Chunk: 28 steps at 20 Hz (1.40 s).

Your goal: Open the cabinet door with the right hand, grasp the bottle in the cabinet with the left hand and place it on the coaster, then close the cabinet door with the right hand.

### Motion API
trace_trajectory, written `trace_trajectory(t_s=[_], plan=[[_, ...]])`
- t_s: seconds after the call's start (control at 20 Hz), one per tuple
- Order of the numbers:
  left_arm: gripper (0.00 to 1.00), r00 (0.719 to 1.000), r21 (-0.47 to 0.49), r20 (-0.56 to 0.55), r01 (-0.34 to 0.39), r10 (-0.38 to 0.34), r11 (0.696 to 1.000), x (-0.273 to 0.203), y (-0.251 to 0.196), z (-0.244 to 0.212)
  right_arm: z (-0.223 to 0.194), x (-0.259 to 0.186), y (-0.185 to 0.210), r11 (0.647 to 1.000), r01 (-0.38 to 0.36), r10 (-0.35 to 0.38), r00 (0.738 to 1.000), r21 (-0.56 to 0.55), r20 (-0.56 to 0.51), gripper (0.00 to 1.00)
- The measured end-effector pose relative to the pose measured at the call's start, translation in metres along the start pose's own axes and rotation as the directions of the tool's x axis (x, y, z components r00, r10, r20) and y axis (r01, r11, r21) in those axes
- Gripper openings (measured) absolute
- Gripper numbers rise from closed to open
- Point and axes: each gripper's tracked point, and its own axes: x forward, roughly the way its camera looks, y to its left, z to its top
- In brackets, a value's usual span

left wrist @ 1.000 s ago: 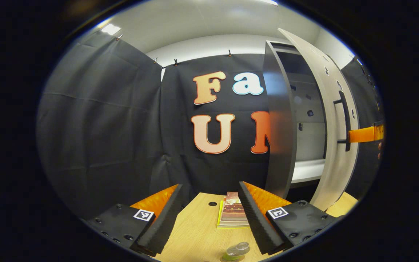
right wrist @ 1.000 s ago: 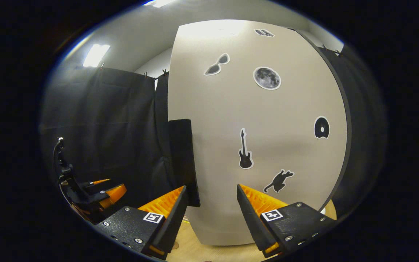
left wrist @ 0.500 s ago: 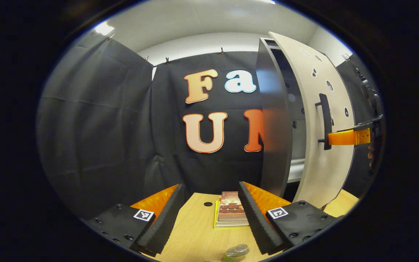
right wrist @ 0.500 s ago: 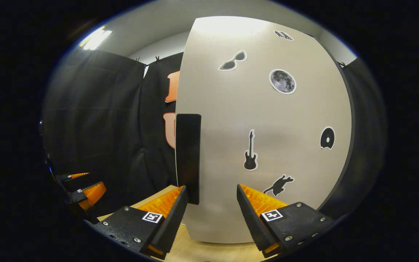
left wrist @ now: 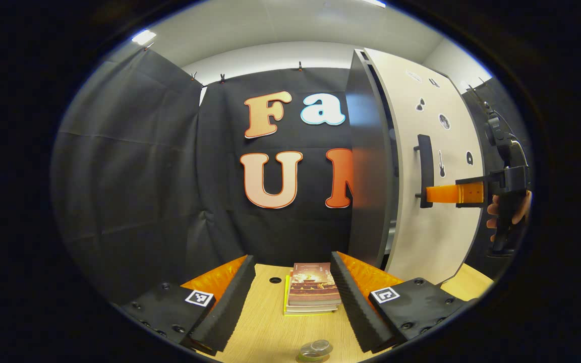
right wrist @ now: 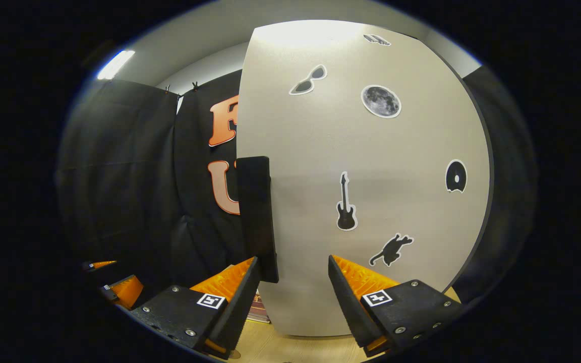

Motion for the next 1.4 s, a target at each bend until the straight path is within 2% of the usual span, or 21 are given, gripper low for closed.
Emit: trace_trajectory(t_s=[0.25, 0.4, 0.45, 0.85, 1.0, 1.05, 1.25, 1.4], plan=[[0.99, 0.999, -0.023, 0.018, 0.050, -0.049, 0.998, 0.001, -0.025, 0.020, 0.000, -0.024, -0.002, 0.999, -0.042, 0.043, 0.999, -0.007, 0.029, 0.84], [0.99, 0.995, -0.030, 0.043, 0.086, -0.084, 0.996, -0.002, -0.048, 0.034, 0.005, -0.057, -0.019, 0.999, -0.019, 0.021, 0.997, -0.032, 0.080, 0.84], [0.96, 0.994, -0.024, 0.061, 0.092, -0.090, 0.995, -0.005, -0.054, 0.042, 0.007, -0.068, -0.025, 0.999, -0.012, 0.016, 0.995, -0.045, 0.099, 0.84], [0.98, 0.977, 0.002, 0.163, 0.140, -0.139, 0.990, -0.034, -0.120, 0.074, 0.009, -0.151, -0.077, 0.994, 0.050, -0.030, 0.980, -0.098, 0.199, 0.86], [0.98, 0.966, 0.009, 0.190, 0.174, -0.172, 0.985, -0.050, -0.153, 0.087, 0.009, -0.177, -0.104, 0.988, 0.107, -0.083, 0.975, -0.107, 0.205, 0.89], [0.95, 0.962, 0.009, 0.203, 0.183, -0.181, 0.983, -0.058, -0.163, 0.094, 0.010, -0.185, -0.112, 0.987, 0.120, -0.095, 0.973, -0.109, 0.209, 0.90], [0.98, 0.958, -0.016, 0.207, 0.207, -0.199, 0.978, -0.076, -0.192, 0.109, 0.020, -0.216, -0.133, 0.982, 0.138, -0.108, 0.970, -0.126, 0.216, 0.90], [0.98, 0.962, -0.048, 0.201, 0.196, -0.182, 0.980, -0.088, -0.201, 0.122, 0.034, -0.236, -0.141, 0.979, 0.147, -0.113, 0.967, -0.139, 0.228, 0.90]])
